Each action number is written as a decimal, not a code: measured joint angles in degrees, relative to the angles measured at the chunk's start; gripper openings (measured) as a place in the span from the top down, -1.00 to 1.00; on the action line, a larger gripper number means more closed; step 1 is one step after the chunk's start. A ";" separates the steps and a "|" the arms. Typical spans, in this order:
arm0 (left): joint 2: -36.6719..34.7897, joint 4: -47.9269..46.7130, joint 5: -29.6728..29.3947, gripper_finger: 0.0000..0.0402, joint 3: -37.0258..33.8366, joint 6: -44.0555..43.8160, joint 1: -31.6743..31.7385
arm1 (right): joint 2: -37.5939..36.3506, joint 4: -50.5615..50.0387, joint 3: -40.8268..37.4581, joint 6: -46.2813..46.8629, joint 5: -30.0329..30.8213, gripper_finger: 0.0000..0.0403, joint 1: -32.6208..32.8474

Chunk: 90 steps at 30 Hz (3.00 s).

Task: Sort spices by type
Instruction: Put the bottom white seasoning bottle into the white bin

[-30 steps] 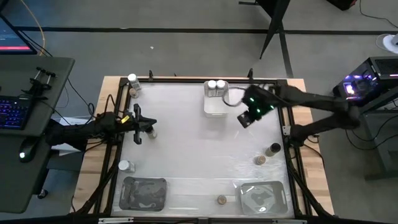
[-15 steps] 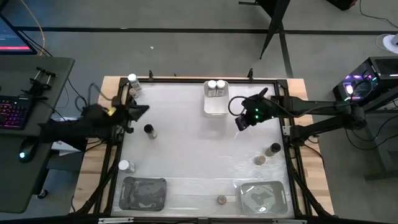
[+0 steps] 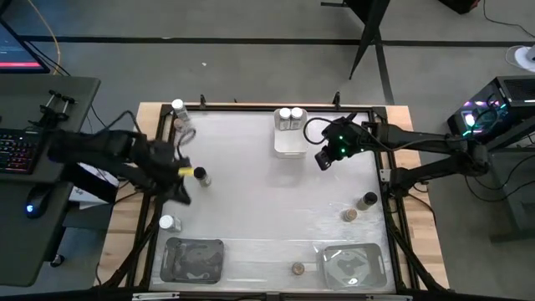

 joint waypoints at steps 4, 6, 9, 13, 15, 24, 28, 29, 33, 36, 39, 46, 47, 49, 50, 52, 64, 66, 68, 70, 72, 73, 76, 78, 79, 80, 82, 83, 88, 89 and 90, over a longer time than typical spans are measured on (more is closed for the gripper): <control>2.09 -0.20 -1.47 0.34 -0.67 -5.88 -9.05 | 0.00 -0.04 0.00 -0.79 -0.20 1.00 0.32; 3.16 -0.39 -2.30 0.15 -0.88 -7.77 -12.35 | 0.00 -0.06 0.00 -0.86 -0.20 1.00 0.44; 4.98 -0.73 -2.96 -0.12 -0.89 -9.16 -16.29 | 0.00 -0.08 0.00 -0.86 -0.18 1.00 0.42; 7.15 -4.25 -4.25 -0.38 -0.90 -9.38 -20.55 | 0.00 -0.09 0.00 -0.86 0.33 1.00 0.42; 8.01 -7.95 -4.99 -0.45 -0.90 -7.68 -22.42 | 0.00 -0.09 0.00 -0.86 0.35 1.00 0.42; 8.42 -17.53 -22.94 -0.49 -0.92 -18.19 -31.98 | 0.00 -0.04 0.00 -0.86 0.72 1.00 0.42; 8.43 -17.08 -25.55 -0.49 -1.20 -23.18 -37.52 | 0.00 0.17 0.00 -0.88 0.77 1.00 0.42; 8.40 -17.01 -26.24 -0.49 -1.82 -24.21 -38.89 | 0.00 0.13 0.00 -0.96 1.08 1.00 0.42; 8.44 -13.89 -26.88 -0.49 -6.42 -27.43 -42.99 | 0.00 0.13 0.00 -1.32 2.26 1.00 0.42; 8.50 -11.50 -26.93 -0.49 -9.68 -27.48 -44.71 | 0.00 0.13 0.02 -1.32 2.27 1.00 0.42; 8.44 -11.34 -28.67 -0.49 -11.24 -28.96 -44.86 | 0.00 0.13 0.02 -1.32 2.27 1.00 0.42; 8.50 -9.32 -29.85 -0.49 -13.25 -27.53 -44.89 | 0.00 0.13 0.02 -1.32 2.27 1.00 0.42; 8.64 -9.44 -29.59 -0.49 -13.30 -26.75 -44.89 | 0.00 0.13 0.02 -1.32 2.27 1.00 0.42; 9.12 -9.55 -29.29 -0.49 -13.31 -25.36 -44.89 | 0.00 0.14 0.02 -1.32 2.27 1.00 0.42; 9.43 -9.53 -29.27 -0.49 -13.31 -24.57 -44.89 | 0.00 0.13 0.02 -1.32 2.28 1.00 0.42; 10.30 -9.57 -29.24 -0.49 -13.31 -23.93 -44.89 | 0.00 0.13 0.02 -1.32 2.29 1.00 0.42; 17.68 -7.00 -27.47 -0.49 -13.34 -25.75 -44.88 | 0.00 0.13 0.02 -1.32 3.26 1.00 0.42; 18.65 -6.99 -27.47 -0.49 -13.34 -27.50 -44.88 | 0.00 0.15 0.02 -1.32 3.34 1.00 0.42; 19.36 -6.77 -27.47 -0.49 -13.34 -29.01 -44.87 | 0.00 0.14 0.02 -1.32 3.34 1.00 0.42; 19.79 -6.57 -27.50 -0.49 -13.34 -29.40 -44.87 | 0.00 0.14 0.02 -1.38 3.34 1.00 0.42; 19.94 -6.55 -27.78 -0.49 -13.34 -29.38 -44.87 | 0.00 0.13 0.02 -1.98 3.34 1.00 0.42; 19.96 -6.55 -27.91 -0.48 -13.34 -29.38 -44.87 | 0.00 0.14 0.02 -2.23 3.34 1.00 0.42; 19.96 -6.58 -27.91 -0.43 -13.34 -29.36 -44.87 | 0.00 0.14 0.02 -2.37 3.33 1.00 0.42; 19.96 -6.60 -27.91 -0.34 -13.34 -28.77 -44.87 | 0.00 0.13 0.02 -2.37 3.33 1.00 0.42; 19.96 -6.60 -27.91 -0.28 -13.34 -28.49 -44.87 | 0.00 0.13 0.02 -2.37 3.33 1.00 0.42; 19.96 -6.62 -27.90 -0.21 -13.34 -28.13 -44.87 | 0.00 0.13 0.02 -2.37 3.34 1.00 0.42; 19.96 -6.66 -27.89 -0.04 -13.34 -27.43 -44.87 | 0.00 0.13 0.02 -2.39 3.34 1.00 0.42; 19.96 -6.70 -27.82 0.05 -13.32 -27.18 -44.87 | 0.00 0.13 0.02 -2.39 3.32 1.00 0.42; 18.74 -6.93 -26.96 0.16 -13.08 -27.02 -44.73 | 0.00 0.13 0.02 -2.80 3.32 1.00 0.43; 18.05 -7.56 -26.76 0.16 -12.51 -26.87 -44.64 | 0.00 0.12 0.02 -2.80 3.32 1.00 0.42; 17.05 -7.89 -26.49 0.16 -11.82 -26.38 -44.41 | 0.00 0.13 0.02 -2.80 3.32 1.00 0.42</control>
